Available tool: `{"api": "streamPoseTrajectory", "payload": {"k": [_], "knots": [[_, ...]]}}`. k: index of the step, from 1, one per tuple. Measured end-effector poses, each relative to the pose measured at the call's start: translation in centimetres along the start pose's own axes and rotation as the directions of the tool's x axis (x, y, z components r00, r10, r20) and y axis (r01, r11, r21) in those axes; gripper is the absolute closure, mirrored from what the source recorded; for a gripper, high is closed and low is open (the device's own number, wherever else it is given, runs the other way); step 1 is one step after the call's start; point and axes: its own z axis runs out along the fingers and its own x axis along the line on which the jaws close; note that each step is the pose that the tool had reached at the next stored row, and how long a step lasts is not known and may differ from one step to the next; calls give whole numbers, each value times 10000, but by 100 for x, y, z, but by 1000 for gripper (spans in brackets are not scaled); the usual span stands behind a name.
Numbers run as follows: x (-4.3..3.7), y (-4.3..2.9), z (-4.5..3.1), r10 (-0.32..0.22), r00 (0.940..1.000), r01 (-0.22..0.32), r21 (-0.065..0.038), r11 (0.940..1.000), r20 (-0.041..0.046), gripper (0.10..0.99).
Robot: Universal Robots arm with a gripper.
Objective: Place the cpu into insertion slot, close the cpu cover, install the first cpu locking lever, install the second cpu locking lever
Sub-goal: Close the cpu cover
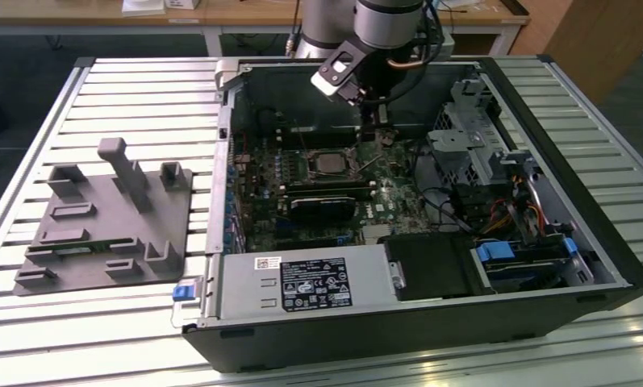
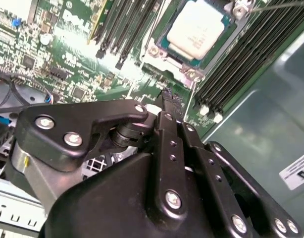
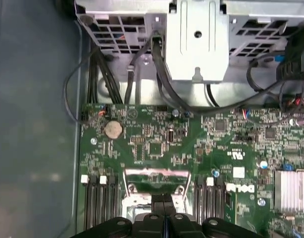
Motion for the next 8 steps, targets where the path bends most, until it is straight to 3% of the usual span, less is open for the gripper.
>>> {"api": "streamPoseTrajectory", "payload": {"k": [8], "knots": [[28, 135, 9, -1, 10000, 1, 0, 10000, 8, 980]]}}
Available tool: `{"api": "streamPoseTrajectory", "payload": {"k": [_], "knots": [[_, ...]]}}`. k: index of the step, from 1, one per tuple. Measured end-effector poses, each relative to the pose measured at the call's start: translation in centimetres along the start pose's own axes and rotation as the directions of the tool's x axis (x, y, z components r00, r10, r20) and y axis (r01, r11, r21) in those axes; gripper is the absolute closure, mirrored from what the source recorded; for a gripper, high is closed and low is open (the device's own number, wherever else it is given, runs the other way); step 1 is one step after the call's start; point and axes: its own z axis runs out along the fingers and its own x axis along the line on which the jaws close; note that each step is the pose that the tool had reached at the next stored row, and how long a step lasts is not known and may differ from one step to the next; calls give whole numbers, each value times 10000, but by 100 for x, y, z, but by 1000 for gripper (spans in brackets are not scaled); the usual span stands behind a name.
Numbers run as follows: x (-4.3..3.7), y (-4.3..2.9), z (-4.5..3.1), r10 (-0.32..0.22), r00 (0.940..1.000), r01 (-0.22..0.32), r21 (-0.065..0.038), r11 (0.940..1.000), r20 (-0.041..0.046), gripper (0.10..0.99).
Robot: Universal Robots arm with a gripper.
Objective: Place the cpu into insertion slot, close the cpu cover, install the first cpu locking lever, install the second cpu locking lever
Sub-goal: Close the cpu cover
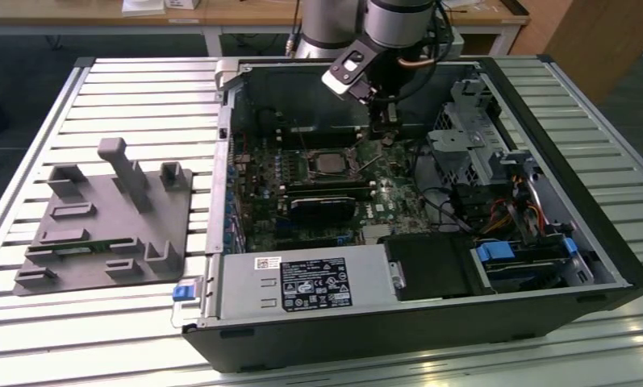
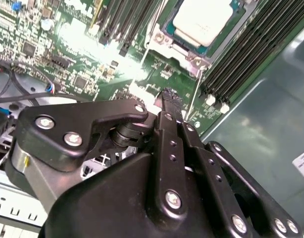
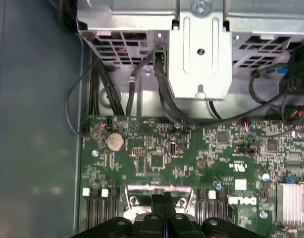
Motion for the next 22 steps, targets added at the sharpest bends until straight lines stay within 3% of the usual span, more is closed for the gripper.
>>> {"api": "streamPoseTrajectory", "payload": {"k": [9, 22], "knots": [[30, 106, 7, -1, 10000, 1, 2, 10000, 24, 980], [44, 207, 13, -2, 10000, 1, 12, 10000, 39, 980]]}}
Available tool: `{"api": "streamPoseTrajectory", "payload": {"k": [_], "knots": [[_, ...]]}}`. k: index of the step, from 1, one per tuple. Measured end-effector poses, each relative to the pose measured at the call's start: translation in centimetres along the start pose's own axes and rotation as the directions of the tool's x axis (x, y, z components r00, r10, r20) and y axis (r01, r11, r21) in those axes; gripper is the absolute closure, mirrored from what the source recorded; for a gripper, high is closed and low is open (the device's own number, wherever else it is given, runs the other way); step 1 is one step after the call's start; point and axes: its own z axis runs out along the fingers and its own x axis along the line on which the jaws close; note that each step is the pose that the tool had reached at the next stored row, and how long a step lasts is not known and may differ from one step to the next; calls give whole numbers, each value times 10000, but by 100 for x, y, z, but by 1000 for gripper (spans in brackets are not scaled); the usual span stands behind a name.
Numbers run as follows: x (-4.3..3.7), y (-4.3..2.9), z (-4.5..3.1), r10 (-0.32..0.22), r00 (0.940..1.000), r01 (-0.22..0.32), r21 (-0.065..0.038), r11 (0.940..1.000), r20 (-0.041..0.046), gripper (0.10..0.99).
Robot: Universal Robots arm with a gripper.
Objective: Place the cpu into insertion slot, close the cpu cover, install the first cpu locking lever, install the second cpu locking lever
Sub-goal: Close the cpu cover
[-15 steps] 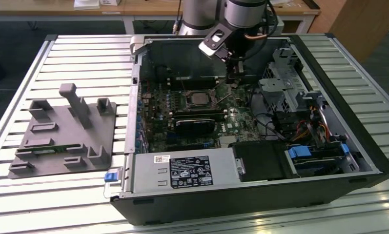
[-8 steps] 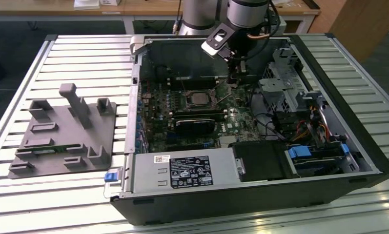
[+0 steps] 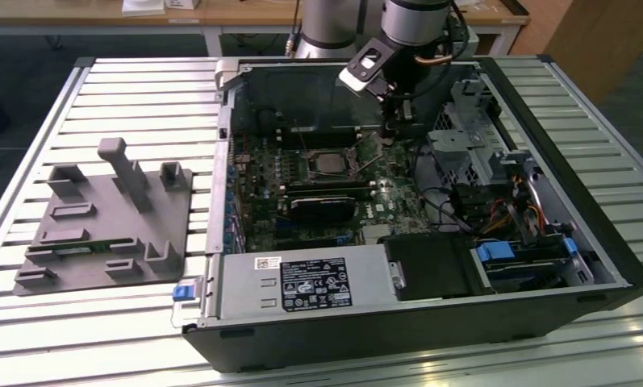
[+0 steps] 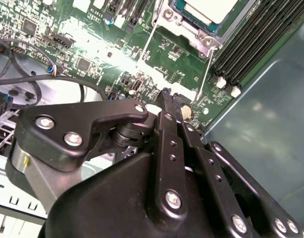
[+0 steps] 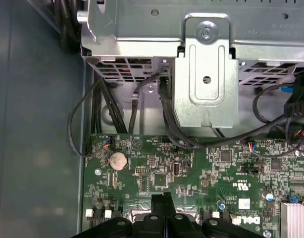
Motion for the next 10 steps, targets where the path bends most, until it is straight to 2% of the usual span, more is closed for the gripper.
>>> {"api": "streamPoseTrajectory", "payload": {"k": [10], "knots": [[6, 62, 21, -2, 10000, 2, 4, 10000, 41, 980]]}}
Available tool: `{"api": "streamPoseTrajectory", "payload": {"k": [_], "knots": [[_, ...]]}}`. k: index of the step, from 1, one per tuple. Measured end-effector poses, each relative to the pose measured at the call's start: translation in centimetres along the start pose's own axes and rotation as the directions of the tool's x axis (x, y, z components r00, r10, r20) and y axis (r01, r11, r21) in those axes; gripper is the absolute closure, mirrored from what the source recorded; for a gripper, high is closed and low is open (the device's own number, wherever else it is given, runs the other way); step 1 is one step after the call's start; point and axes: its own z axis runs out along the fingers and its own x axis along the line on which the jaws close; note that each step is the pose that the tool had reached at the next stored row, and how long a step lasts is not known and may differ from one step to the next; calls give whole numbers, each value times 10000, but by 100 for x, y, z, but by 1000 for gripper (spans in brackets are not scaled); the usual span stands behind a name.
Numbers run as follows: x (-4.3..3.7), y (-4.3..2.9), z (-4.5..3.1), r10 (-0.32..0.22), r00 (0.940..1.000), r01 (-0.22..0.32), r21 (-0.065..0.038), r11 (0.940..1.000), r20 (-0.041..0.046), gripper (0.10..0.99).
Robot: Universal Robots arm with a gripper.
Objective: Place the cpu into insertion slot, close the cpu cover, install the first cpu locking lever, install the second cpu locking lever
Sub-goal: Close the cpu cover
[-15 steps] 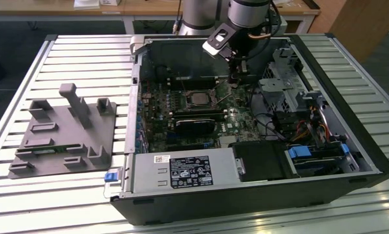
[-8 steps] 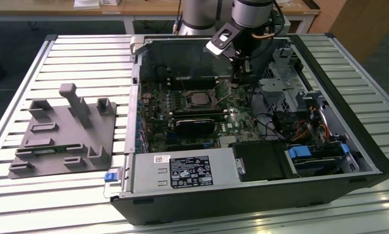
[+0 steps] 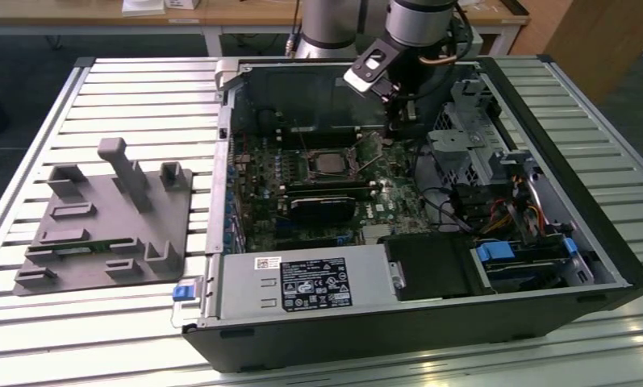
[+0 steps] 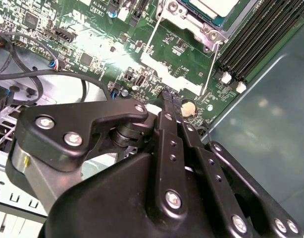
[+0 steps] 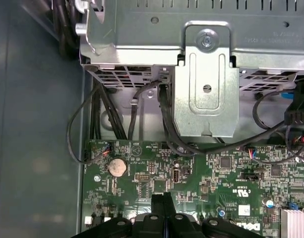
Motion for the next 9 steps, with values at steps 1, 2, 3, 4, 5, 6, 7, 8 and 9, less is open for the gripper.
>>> {"api": "streamPoseTrajectory", "payload": {"k": [1, 2, 3, 4, 5, 6, 7, 8, 9], "knots": [[0, 1, 7, 1, 10000, -1, 2, 10000, 7, 980], [0, 1, 14, 1, 10000, -1, 6, 10000, 14, 980], [1, 3, 22, 0, 10000, 0, 9, 10000, 17, 980], [1, 4, 28, 0, 10000, 0, 13, 10000, 19, 980], [2, 8, 33, -1, 10000, 1, 18, 10000, 23, 980], [3, 14, 36, -1, 10000, 1, 23, 10000, 29, 980], [5, 22, 40, -1, 10000, 1, 30, 10000, 34, 980], [7, 27, 45, -1, 10000, 1, 36, 10000, 37, 980], [8, 30, 50, -1, 10000, 0, 42, 10000, 40, 980]]}}
